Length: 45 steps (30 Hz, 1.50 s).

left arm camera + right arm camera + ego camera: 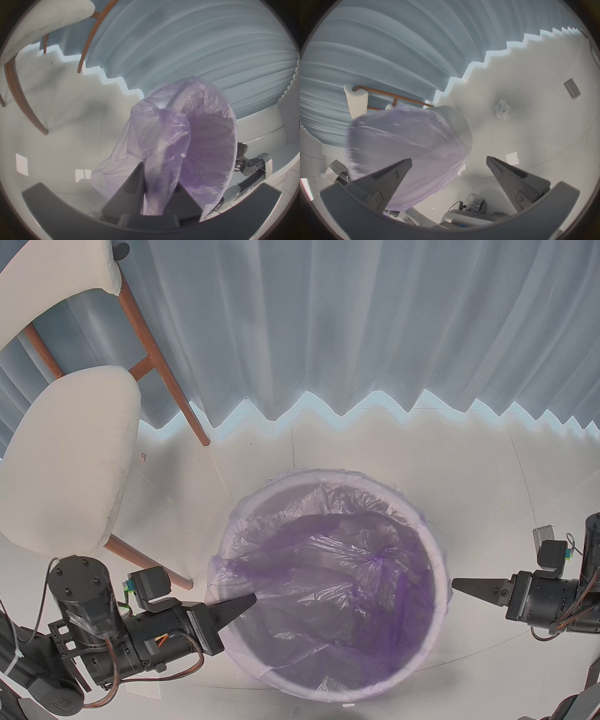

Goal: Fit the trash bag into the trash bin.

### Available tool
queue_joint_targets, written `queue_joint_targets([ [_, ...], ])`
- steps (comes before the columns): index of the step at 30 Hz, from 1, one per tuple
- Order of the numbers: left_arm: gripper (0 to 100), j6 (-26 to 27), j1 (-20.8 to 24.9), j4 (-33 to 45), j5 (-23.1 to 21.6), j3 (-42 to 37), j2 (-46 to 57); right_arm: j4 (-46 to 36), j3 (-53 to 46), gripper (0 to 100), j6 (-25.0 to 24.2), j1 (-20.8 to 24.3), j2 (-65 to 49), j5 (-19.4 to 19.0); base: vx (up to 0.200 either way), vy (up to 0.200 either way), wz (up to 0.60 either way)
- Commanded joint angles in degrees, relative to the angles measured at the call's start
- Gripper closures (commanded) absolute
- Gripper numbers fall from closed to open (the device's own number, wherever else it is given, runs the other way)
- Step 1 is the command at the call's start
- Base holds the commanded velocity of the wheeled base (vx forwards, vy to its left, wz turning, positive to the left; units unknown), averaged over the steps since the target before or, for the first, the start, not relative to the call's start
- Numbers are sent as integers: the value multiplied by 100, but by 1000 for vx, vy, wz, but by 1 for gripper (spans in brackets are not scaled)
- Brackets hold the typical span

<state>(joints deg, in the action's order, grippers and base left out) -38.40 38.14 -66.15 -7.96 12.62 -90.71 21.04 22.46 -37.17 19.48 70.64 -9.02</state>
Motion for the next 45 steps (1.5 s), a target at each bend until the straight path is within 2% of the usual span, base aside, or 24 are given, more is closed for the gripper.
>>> queue_joint_targets([
  [1, 100, 52, -88, 5, 480, 250, -755, -30, -145, 0, -133, -85, -604, 6, 0, 0, 0],
  [4, 100, 17, -193, 14, 875, 593, -1247, -39, -180, 0, -133, -313, -745, -3, 0, 0, 0],
  [7, 100, -18, -299, 5, 1042, 936, -1757, -30, -268, 0, -133, -463, -886, 6, 0, 0, 0],
  [15, 100, -528, -439, 5, 1121, 1981, -2812, -21, -620, 0, -141, -595, -1229, -3, 0, 0, 0],
  [18, 100, -721, -413, 14, 1209, 2201, -3137, -56, -699, 0, -133, -770, -1492, -3, 0, 0, 0],
  [21, 100, -730, -466, 5, 1350, 2430, -3480, -153, -707, 0, -141, -779, -1694, -3, 0, 0, 0],
  [27, 100, -739, -659, 234, 1473, 2825, -3902, -584, -795, 0, -141, -779, -2099, -21, 0, 0, 0],
  [39, 100, -748, -870, 1139, 1613, 4029, -4315, -592, -997, 0, -141, -805, -2292, -47, 0, 0, 0],
  [45, 100, -748, -817, 1121, 1675, 4082, -4499, -601, -997, 0, -133, -823, -2292, -47, 0, 0, 0],
])
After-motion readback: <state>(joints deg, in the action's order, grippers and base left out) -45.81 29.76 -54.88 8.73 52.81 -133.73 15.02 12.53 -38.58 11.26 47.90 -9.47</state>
